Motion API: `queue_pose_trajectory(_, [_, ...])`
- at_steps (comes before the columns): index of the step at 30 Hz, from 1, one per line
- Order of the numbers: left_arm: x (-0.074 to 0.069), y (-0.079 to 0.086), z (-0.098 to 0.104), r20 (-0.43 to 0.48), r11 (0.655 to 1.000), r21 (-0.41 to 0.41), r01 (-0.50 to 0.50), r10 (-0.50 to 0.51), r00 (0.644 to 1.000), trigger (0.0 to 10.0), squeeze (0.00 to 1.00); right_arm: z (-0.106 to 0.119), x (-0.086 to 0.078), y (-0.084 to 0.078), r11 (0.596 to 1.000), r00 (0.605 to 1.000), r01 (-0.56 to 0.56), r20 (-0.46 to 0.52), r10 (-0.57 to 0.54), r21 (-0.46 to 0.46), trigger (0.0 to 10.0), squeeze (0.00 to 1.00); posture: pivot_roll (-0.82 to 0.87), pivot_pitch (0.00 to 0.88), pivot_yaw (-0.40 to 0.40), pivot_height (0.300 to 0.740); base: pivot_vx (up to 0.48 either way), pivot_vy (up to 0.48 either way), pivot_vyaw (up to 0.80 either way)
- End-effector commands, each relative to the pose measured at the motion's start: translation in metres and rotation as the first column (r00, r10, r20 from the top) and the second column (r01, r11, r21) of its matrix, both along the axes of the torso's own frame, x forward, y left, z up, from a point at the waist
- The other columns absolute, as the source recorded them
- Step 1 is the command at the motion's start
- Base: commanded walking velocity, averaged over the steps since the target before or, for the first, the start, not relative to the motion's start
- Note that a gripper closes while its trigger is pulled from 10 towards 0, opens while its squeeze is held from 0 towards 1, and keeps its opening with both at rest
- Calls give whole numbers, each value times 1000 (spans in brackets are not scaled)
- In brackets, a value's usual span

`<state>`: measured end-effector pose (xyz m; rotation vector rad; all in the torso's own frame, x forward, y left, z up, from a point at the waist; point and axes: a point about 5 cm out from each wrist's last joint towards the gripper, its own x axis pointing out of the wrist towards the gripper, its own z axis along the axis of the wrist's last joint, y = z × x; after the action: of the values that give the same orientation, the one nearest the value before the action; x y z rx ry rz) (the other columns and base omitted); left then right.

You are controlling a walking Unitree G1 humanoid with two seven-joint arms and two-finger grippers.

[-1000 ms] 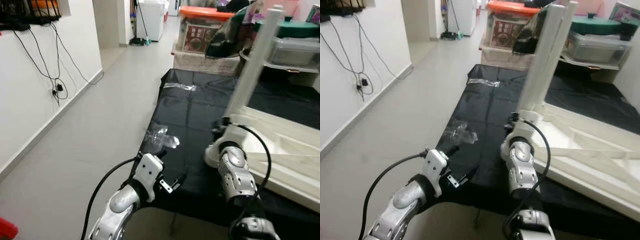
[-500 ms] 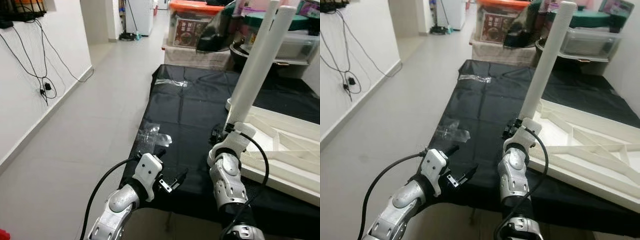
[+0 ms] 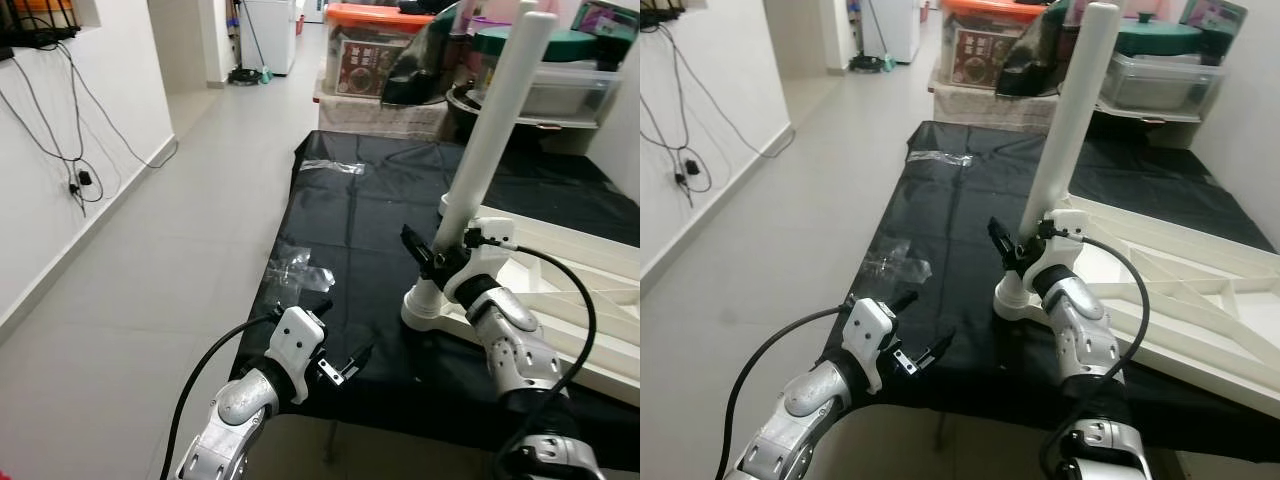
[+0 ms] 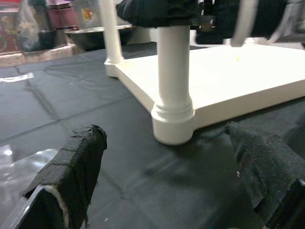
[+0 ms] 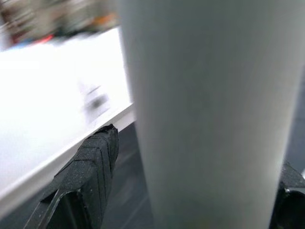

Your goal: Building children table

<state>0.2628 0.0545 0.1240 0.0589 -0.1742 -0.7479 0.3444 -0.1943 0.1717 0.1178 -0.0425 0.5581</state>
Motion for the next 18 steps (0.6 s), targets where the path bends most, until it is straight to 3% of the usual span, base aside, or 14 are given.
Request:
queue_pose_trajectory(1, [0, -3, 0, 4, 1000, 13, 9, -9, 1000, 10000, 0, -11, -6, 32, 971, 970, -239, -47, 238, -8, 10000, 0, 119, 0, -88, 740, 0, 0, 0])
queue_pose_trajectory(2, [0, -3, 0, 5, 1000, 14, 9, -9, 1000, 10000, 0, -13, -7, 37, 951, 950, -308, -57, 306, -22, 10000, 0, 125, 0, -92, 740, 0, 0, 0])
queue_pose_trajectory(5, [0, -3, 0, 6, 1000, 15, 9, -9, 1000, 10000, 0, -10, -3, 43, 925, 924, -380, -57, 379, -16, 10000, 0, 125, 0, -92, 740, 0, 0, 0])
queue_pose_trajectory(9, [-1, -3, -1, 5, 1000, 15, 9, -9, 1000, 10000, 0, -8, -1, 46, 916, 915, -401, -56, 400, -9, 10000, 0, 131, 0, -93, 740, 0, 0, 0])
queue_pose_trajectory(10, [-1, -2, -1, 3, 1000, 16, 9, -10, 1000, 10000, 0, -9, -2, 52, 888, 885, -461, -66, 460, 9, 0, 0, 135, 0, -95, 740, 0, 0, 0])
queue_pose_trajectory(12, [-1, -1, -1, 3, 1000, 17, 10, -10, 1000, 10000, 0, -11, -3, 55, 879, 877, -476, -69, 476, 12, 0, 0, 135, 0, -95, 740, 0, 0, 0])
queue_pose_trajectory(13, [-1, -1, -1, 2, 1000, 17, 10, -10, 1000, 10000, 0, -14, 0, 56, 905, 903, -425, -75, 423, 1, 0, 0, 137, 0, -99, 740, 0, 0, 0])
queue_pose_trajectory(14, [-1, -1, -1, 2, 1000, 17, 10, -10, 1000, 10000, 0, -14, 0, 56, 905, 903, -425, -75, 423, 1, 0, 0, 137, 0, -99, 740, 0, 0, 0])
queue_pose_trajectory(16, [-1, 0, -1, 0, 1000, 18, 9, -9, 1000, 10000, 0, -21, 12, 50, 980, 977, -198, -87, 194, -38, 0, 0, 134, 0, -94, 740, 0, 0, 0])
queue_pose_trajectory(17, [-1, 0, -1, 0, 1000, 18, 9, -9, 1000, 10000, 0, -21, 12, 50, 980, 977, -198, -87, 194, -38, 0, 0, 134, 0, -94, 740, 0, 0, 0])
queue_pose_trajectory(18, [-1, 0, -1, 0, 1000, 19, 10, -10, 1000, 10000, 0, -23, 17, 43, 996, 992, -83, -95, 78, -46, 0, 0, 133, 0, -94, 740, 0, 0, 0])
